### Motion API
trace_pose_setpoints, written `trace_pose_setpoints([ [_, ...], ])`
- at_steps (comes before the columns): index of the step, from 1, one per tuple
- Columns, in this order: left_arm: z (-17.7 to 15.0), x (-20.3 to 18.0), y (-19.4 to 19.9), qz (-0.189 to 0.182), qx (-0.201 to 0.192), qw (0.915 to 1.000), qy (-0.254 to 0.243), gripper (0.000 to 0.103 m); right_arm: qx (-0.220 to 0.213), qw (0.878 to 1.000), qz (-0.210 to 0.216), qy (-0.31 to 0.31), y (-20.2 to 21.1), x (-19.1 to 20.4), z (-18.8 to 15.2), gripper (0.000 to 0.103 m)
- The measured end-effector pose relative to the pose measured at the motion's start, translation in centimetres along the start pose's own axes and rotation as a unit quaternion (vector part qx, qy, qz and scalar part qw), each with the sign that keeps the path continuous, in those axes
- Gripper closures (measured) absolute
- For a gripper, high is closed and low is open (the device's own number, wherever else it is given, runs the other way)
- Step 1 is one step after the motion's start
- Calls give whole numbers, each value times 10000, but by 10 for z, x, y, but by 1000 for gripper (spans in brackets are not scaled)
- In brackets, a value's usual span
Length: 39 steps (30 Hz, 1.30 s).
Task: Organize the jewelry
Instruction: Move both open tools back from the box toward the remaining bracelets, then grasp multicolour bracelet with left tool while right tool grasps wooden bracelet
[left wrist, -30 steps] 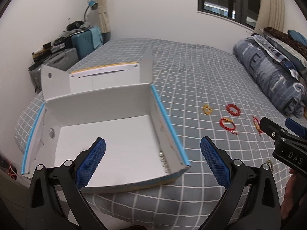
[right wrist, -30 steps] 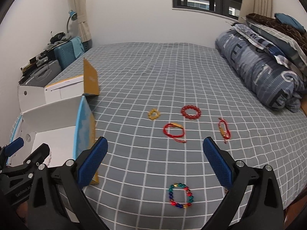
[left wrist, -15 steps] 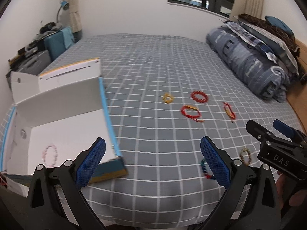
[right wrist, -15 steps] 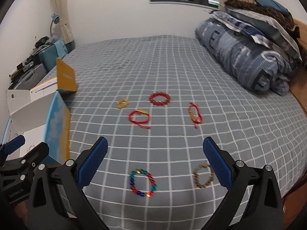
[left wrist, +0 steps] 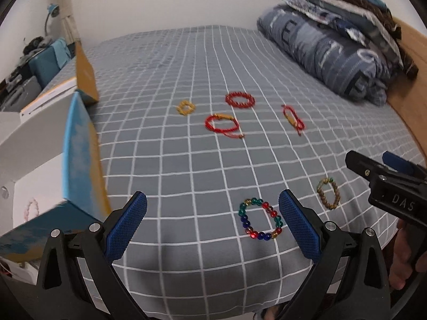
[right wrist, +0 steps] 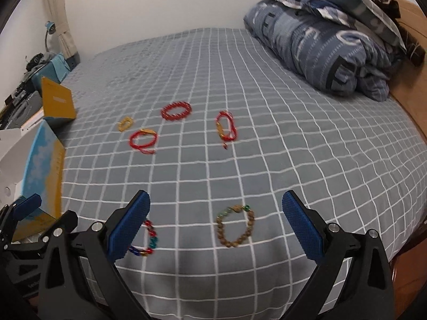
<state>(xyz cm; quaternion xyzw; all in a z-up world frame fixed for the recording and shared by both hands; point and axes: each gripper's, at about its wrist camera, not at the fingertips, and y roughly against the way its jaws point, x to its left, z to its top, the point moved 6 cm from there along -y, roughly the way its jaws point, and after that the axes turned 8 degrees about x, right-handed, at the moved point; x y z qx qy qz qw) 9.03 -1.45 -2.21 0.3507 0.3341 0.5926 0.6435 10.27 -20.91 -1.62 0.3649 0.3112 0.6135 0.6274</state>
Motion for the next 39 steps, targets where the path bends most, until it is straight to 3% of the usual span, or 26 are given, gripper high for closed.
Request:
trace_pose_setpoints([
  [9, -1, -24, -43, -262, 373, 9990, -16, 6, 374, 9992, -67, -139, -35, -23, -12, 8],
  [20, -9, -37, -78, -268, 672, 9974, -22, 6, 630, 9977, -38, -230, -64, -40, -25, 8],
  [26, -14, -45, -92, -127, 766, 9969, -152, 6, 742, 9969, -20, -258, -74, -44, -29, 8],
  [39, -17, -46, -116, 12, 842, 9961, -244, 6, 941, 9953, -68, -219, -94, -42, -34, 19],
])
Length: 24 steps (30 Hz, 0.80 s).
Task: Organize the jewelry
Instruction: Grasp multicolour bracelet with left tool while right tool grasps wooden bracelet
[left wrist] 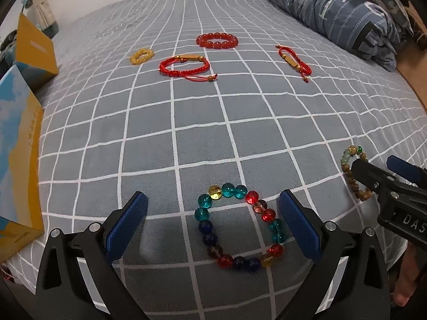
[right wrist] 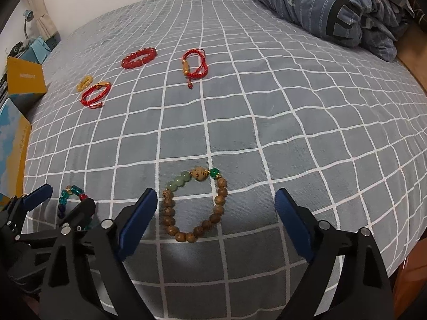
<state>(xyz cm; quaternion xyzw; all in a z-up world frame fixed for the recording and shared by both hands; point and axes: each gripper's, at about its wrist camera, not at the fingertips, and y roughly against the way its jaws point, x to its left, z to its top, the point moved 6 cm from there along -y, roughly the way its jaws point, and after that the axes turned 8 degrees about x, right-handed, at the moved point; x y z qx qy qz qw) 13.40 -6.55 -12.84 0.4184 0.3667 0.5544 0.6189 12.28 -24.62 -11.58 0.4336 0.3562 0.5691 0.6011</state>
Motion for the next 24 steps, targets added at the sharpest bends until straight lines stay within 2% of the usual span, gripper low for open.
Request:
trace_pose_setpoints([
  [4, 0, -2, -2, 74, -23, 10000, -63, 7, 73, 10000, -40, -7, -5, 1, 0, 22],
  [7, 0, 0, -1, 88, -23, 9999, -97, 12, 89, 10000, -37, 9, -7, 3, 0, 25],
  [9, 0, -1, -1, 82, -20, 9999, -105, 18, 94, 9999, -22, 28, -7, 4, 0, 29],
  [17, -3, -7, 6, -15, -44, 9996, -294, 53, 230, 9997, 50, 83, -12, 9, -3, 50],
  [20, -3, -6, 7, -52, -21, 9996, -270, 62, 239, 9997, 64, 88, -12, 9, -2, 59],
  [24, -2, -4, 8, -139, 20, 9998, -174, 69, 246, 9996, 63, 94, -12, 8, -2, 72],
])
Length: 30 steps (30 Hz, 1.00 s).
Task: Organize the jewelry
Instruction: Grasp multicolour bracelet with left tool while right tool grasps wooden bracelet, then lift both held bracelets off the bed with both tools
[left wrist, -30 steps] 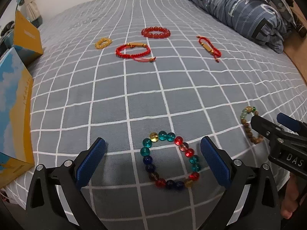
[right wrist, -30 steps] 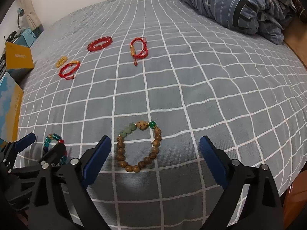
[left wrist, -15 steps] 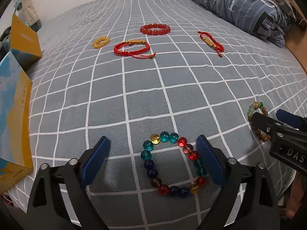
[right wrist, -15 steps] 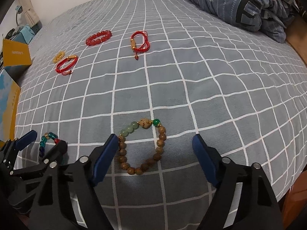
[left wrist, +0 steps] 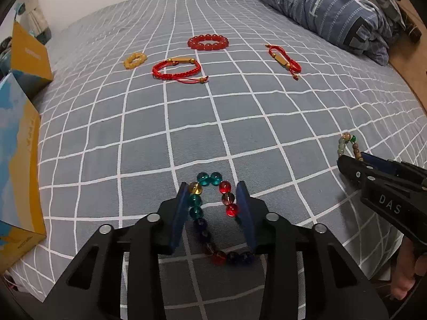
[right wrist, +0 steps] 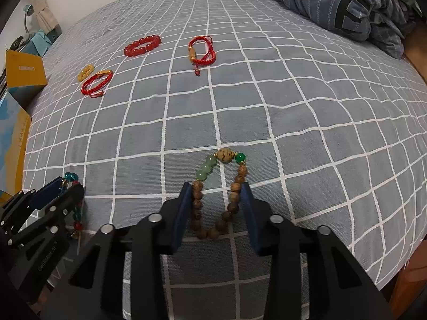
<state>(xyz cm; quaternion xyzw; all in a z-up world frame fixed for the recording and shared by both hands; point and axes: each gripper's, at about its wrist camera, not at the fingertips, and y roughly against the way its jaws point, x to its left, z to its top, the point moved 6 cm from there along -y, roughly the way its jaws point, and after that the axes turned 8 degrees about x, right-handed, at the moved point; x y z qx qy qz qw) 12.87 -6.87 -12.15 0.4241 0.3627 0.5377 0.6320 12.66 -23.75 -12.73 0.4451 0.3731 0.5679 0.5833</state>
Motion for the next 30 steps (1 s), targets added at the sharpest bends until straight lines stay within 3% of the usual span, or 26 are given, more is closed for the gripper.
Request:
trace_pose_setpoints([
  [6, 1, 1, 2, -82, 8, 9999, 60, 80, -49, 10000, -9, 4, 2, 1, 1, 89],
  [8, 0, 1, 3, -137, 9, 9999, 61, 88, -71, 10000, -10, 4, 4, 2, 1, 92],
  [11, 1, 1, 6, -184, -1, 9998, 54, 93, -109, 9999, 22, -50, 7, 0, 1, 95],
  [30, 5, 7, 32, -474, -243, 9985, 137, 94, -555, 9984, 98, -55, 36, 2, 4, 95],
])
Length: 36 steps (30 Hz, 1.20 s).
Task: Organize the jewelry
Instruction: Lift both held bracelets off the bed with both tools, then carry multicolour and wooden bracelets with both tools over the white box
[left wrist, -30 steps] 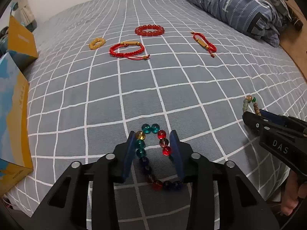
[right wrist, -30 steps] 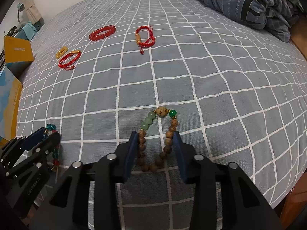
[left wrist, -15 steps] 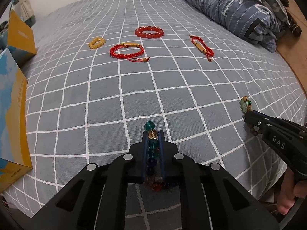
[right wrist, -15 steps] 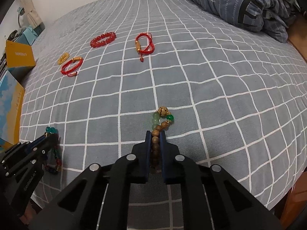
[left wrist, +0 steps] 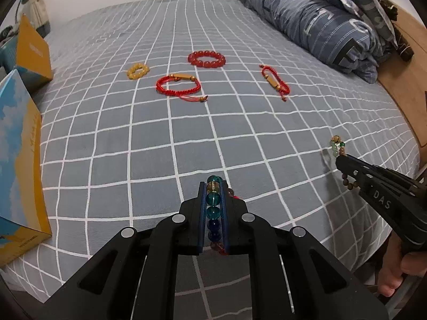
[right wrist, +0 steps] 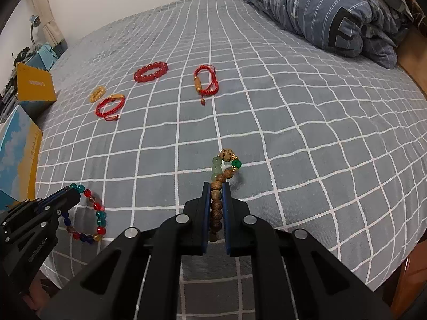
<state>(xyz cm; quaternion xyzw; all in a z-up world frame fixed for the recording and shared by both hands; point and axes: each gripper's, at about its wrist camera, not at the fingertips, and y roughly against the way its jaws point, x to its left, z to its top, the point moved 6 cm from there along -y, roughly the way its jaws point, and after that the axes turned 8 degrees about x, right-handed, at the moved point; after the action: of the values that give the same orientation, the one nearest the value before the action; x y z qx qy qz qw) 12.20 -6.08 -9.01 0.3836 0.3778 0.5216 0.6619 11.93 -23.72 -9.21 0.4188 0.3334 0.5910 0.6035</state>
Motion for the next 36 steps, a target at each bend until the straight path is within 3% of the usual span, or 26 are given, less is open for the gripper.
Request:
trace_pose_setpoints([
  [10, 2, -7, 26, -151, -303, 9994, -97, 94, -214, 9998, 25, -13, 12, 2, 4, 95],
  [36, 9, 0, 61, -43, -778, 9968, -154, 94, -715, 9974, -2, 124, 43, 15, 15, 95],
])
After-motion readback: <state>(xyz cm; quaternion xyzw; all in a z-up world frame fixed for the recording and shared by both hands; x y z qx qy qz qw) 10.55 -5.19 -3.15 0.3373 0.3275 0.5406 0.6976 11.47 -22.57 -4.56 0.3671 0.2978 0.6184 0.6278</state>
